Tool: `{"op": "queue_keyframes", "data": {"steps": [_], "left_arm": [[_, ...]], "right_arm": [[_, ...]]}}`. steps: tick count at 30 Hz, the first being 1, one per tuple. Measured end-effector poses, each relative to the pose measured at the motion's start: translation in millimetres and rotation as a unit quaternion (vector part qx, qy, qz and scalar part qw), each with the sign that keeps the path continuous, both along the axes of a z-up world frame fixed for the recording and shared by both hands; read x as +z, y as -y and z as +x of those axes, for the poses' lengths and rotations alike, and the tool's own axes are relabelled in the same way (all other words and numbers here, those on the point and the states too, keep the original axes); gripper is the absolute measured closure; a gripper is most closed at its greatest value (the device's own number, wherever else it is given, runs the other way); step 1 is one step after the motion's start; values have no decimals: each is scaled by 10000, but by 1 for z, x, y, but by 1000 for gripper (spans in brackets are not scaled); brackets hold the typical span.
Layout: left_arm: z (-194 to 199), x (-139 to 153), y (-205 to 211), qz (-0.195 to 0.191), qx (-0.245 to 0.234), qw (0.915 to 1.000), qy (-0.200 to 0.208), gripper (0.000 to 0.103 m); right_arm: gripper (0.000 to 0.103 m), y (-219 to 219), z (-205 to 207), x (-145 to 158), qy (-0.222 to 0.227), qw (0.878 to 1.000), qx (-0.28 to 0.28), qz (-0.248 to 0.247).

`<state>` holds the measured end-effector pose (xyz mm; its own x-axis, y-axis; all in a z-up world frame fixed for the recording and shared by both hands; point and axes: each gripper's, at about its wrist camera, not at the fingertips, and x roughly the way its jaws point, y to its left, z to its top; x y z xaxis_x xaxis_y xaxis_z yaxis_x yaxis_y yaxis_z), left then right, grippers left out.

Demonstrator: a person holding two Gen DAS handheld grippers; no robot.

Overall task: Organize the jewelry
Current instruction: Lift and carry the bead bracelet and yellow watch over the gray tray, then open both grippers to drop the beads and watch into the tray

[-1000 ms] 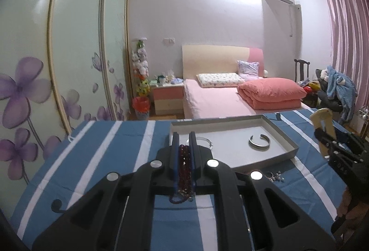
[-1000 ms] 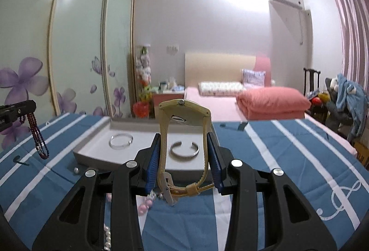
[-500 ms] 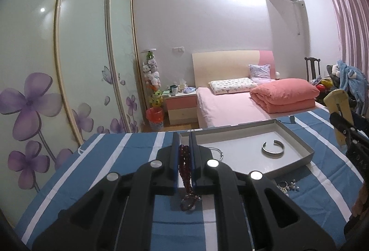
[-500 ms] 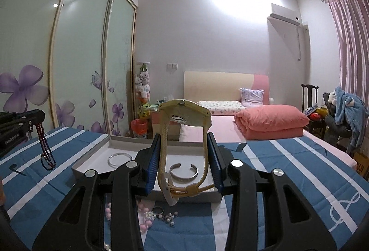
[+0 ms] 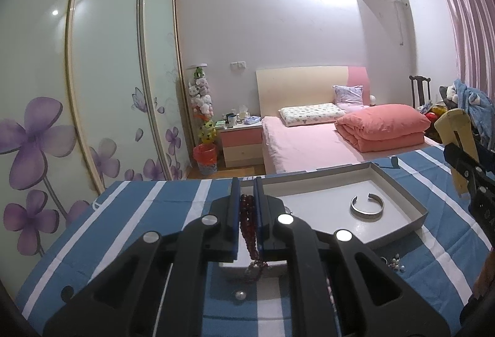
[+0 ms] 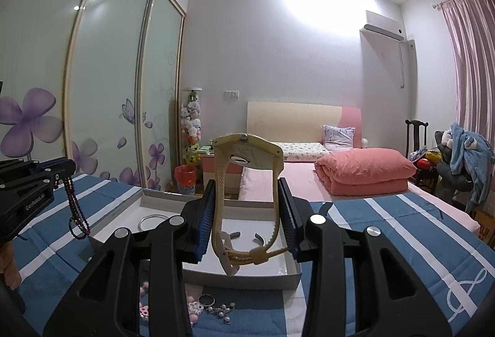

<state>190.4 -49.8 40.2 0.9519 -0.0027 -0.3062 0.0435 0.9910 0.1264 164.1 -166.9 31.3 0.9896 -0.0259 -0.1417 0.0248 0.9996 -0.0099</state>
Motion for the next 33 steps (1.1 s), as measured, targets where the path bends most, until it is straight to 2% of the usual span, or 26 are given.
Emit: {"op": "queue_keyframes", "data": {"steps": [11, 23, 33], "left_arm": [[35, -8, 9, 47, 82, 9999, -52, 94], [83, -24, 25, 11, -27, 9998, -208, 94], [117, -49, 32, -136, -139, 9974, -698, 94]], "right_arm": [[63, 3, 19, -4, -50, 9999, 78, -95], [63, 4, 53, -14, -310, 9988, 308, -218], [63, 0, 83, -33, -1090, 9923, 583, -122]]}}
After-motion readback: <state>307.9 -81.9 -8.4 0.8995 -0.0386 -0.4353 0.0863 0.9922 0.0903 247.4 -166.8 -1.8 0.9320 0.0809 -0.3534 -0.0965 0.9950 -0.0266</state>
